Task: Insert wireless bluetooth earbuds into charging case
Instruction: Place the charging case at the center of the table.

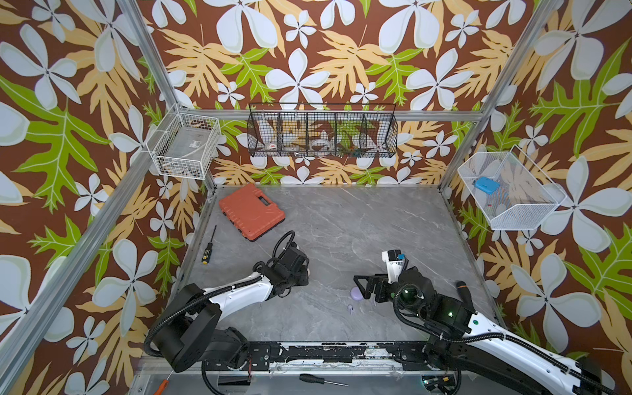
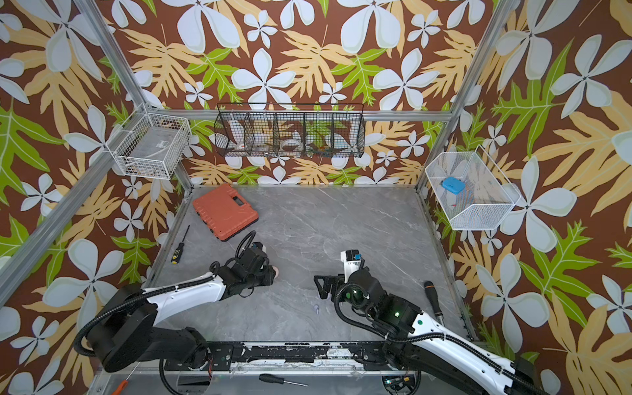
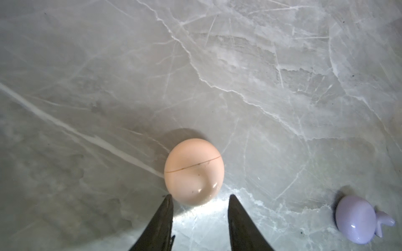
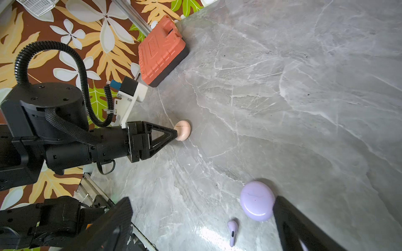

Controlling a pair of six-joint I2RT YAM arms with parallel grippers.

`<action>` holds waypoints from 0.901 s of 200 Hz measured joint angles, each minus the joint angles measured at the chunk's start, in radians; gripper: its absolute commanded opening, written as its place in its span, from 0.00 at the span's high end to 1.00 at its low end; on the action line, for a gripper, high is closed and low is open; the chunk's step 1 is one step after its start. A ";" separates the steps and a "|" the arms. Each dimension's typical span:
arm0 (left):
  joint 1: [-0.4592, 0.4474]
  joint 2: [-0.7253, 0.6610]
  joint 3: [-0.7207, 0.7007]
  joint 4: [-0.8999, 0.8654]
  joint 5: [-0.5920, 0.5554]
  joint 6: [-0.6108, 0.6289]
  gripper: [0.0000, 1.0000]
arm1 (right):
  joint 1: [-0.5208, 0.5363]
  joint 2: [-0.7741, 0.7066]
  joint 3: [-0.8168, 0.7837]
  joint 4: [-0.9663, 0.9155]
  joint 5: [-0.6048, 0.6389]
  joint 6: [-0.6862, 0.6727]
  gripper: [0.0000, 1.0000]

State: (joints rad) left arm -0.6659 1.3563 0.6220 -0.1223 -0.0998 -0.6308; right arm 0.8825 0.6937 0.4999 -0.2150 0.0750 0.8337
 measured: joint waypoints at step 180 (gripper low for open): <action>0.000 -0.468 -0.018 -0.198 0.062 -0.173 0.00 | 0.000 0.040 0.171 -0.442 0.132 -0.035 0.00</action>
State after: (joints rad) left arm -0.6662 0.8886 0.6037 -0.3202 -0.0380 -0.8036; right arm 0.8825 0.7338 0.6708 -0.6571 0.2070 0.7990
